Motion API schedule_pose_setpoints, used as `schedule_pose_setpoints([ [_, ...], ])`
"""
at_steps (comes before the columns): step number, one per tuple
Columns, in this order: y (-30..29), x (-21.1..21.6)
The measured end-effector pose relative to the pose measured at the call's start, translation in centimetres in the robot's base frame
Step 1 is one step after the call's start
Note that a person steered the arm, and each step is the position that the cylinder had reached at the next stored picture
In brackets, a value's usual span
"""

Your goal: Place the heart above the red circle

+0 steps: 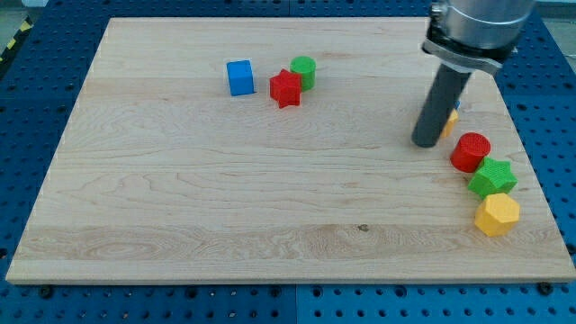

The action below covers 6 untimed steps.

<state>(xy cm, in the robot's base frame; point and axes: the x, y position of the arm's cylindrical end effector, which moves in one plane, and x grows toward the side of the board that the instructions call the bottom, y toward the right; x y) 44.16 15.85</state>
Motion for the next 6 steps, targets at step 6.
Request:
schedule_pose_setpoints([
  [6,2.7,-1.8],
])
